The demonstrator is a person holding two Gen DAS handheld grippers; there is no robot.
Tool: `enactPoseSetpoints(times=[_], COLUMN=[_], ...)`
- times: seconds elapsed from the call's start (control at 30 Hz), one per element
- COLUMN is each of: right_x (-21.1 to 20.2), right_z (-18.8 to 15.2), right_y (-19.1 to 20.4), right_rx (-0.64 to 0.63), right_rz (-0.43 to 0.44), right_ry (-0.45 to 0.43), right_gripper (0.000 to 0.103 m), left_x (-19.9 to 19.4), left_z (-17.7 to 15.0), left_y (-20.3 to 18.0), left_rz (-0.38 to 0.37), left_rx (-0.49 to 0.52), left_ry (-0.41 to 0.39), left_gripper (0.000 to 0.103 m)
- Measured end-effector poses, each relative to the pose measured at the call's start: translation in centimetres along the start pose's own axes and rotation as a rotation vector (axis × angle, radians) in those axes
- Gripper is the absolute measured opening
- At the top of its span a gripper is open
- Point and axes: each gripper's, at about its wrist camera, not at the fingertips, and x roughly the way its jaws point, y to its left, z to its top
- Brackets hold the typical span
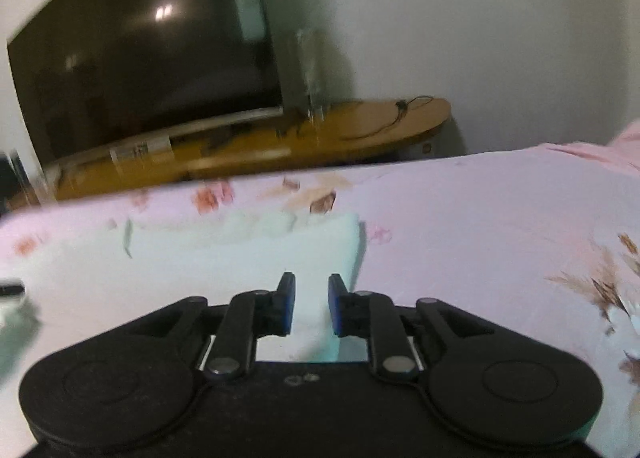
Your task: Fold small clothes
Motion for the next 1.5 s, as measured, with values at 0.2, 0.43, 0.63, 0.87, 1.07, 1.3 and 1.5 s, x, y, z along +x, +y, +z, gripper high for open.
enactPoseSetpoints(times=[0.2,0.43,0.63,0.87,1.07,1.3,1.5], right_x=[-2.5,-4.3,-4.5,-4.2,-4.3,-5.8,-7.6], right_z=[-2.2,-4.5,-4.8,-4.0,-4.1,-4.6,-4.5], right_y=[-5.9,-8.1,-7.0,-6.7,-7.1,-7.7,-9.0], right_rx=[0.121,0.182,0.185,0.183,0.2,0.223,0.262], right_rz=[-0.074,-0.106,-0.082,-0.081,-0.097,-0.107,-0.13], right_ry=[0.044,0.082,0.089,0.076,0.076,0.063,0.036], right_gripper=[0.02,0.02,0.02,0.02,0.02,0.02,0.02], left_x=[-3.7,-4.0,-1.9,-0.4,0.6,1.6,3.9], left_z=[0.6,0.7,1.8,4.5,8.1,4.8,-0.9], left_y=[14.8,23.1,22.8,18.3,5.7,-10.1,-19.7], left_rz=[0.046,0.069,0.12,0.025,-0.151,-0.297,-0.338], left_rx=[-0.407,-0.707,-0.693,-0.506,-0.244,0.1,0.311], left_ry=[-0.057,-0.149,-0.164,-0.129,-0.126,-0.006,0.113], left_gripper=[0.07,0.056,0.037,0.002,0.002,0.002,0.002])
